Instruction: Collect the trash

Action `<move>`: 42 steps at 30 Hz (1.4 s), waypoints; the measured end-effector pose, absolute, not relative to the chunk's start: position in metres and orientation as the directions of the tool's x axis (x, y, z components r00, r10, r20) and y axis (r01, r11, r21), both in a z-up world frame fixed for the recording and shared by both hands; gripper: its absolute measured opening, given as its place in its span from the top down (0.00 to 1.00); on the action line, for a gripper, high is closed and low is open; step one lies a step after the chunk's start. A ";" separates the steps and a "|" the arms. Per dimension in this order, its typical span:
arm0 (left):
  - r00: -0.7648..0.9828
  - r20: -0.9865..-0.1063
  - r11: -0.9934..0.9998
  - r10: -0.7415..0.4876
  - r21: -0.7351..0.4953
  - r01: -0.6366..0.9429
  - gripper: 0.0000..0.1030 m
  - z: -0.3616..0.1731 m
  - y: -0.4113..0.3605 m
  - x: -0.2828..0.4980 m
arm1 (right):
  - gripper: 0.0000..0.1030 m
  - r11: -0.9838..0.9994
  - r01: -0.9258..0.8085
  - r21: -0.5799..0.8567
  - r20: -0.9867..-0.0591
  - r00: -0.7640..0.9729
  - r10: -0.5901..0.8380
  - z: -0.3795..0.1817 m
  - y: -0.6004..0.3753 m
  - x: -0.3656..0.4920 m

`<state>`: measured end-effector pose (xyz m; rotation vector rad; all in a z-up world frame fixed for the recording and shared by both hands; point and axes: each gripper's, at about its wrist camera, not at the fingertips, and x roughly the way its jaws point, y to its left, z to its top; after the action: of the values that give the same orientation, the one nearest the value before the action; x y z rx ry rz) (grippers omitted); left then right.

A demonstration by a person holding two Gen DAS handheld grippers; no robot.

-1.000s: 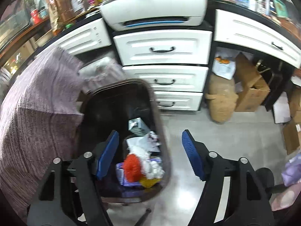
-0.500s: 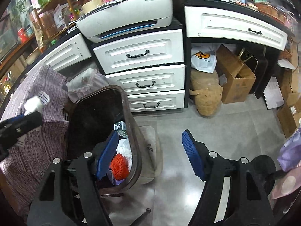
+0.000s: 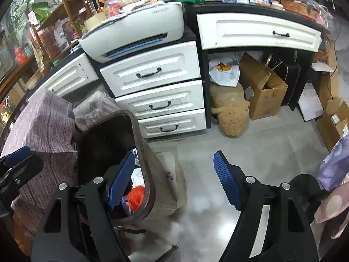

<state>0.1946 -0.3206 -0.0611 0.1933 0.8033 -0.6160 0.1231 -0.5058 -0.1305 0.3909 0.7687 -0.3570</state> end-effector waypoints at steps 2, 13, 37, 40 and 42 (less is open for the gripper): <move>0.547 -0.700 0.807 -0.458 -0.070 0.586 0.06 -0.052 -0.313 0.187 | 0.21 0.872 0.448 0.197 -0.710 0.679 -0.188 -0.123 -0.501 0.121; 0.696 -0.570 0.860 -0.437 -0.037 0.509 0.05 -0.008 -0.236 0.147 | 0.07 0.892 0.399 0.211 -0.570 0.792 -0.219 -0.062 -0.437 0.107; 0.890 -0.429 0.987 -0.153 -0.013 0.163 0.05 0.018 -0.061 0.056 | 0.06 0.983 0.113 0.142 -0.323 0.944 -0.062 -0.015 -0.219 0.020; 0.904 -0.404 0.990 -0.140 -0.039 0.136 0.05 0.021 -0.049 0.044 | 0.06 0.983 0.122 0.139 -0.277 0.958 -0.080 -0.016 -0.210 -0.001; 0.907 -0.399 0.991 -0.132 -0.042 0.125 0.05 0.023 -0.045 0.039 | 0.06 0.985 0.130 0.113 -0.244 0.965 -0.100 -0.015 -0.204 -0.013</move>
<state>0.0387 -0.0451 0.0226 -0.0156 0.4128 -0.1327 -0.0127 -0.2036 -0.0154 0.1285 0.2403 -0.1168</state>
